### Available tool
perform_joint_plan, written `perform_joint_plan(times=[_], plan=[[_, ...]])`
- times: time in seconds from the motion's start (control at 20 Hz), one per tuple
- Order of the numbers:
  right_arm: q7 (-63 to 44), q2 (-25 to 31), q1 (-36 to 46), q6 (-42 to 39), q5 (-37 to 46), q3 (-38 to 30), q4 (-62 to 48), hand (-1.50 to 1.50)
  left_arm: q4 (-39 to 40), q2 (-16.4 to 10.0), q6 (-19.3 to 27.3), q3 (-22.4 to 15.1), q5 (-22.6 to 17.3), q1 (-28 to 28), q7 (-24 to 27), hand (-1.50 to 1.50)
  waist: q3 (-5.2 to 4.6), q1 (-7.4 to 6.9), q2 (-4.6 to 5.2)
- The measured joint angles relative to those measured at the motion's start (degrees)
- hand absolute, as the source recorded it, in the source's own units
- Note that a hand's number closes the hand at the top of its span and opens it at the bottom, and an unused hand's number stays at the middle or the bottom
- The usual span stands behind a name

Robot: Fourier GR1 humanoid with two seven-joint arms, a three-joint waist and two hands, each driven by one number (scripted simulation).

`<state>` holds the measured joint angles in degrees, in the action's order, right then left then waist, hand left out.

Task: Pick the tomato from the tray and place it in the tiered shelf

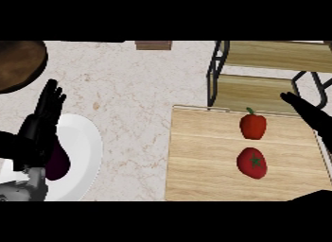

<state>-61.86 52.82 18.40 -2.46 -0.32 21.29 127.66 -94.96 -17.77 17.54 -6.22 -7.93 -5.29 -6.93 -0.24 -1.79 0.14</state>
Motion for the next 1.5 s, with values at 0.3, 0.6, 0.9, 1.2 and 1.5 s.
perform_joint_plan(times=[0.3,0.6,0.9,1.2,1.5], plan=[[-2.84,-1.82,4.52,-1.84,6.82,8.97,-5.84,-1.50,1.00,0.23,-0.58,0.47,0.00,-0.80,-0.29,0.00,0.03,0.23,0.01],[-4.70,-4.05,4.68,-3.26,11.38,13.74,-9.31,-1.50,0.81,0.10,-0.96,1.43,-0.03,-0.59,-0.82,0.00,0.11,1.01,-0.15],[-3.91,-7.87,3.30,-3.70,14.65,13.90,-11.73,-1.50,-0.37,1.02,-0.85,1.89,0.73,1.27,-0.32,0.00,0.19,1.45,-0.21],[-2.62,-11.76,0.84,-4.24,18.58,14.48,-14.45,-1.50,-0.89,1.96,-1.56,2.17,1.27,2.16,0.22,0.00,0.21,1.59,-0.19],[-0.12,-14.78,-3.00,-4.52,23.53,13.58,-17.29,-1.50,-0.54,2.29,-1.78,3.38,2.16,0.41,-1.38,0.00,0.22,1.77,-0.18]])
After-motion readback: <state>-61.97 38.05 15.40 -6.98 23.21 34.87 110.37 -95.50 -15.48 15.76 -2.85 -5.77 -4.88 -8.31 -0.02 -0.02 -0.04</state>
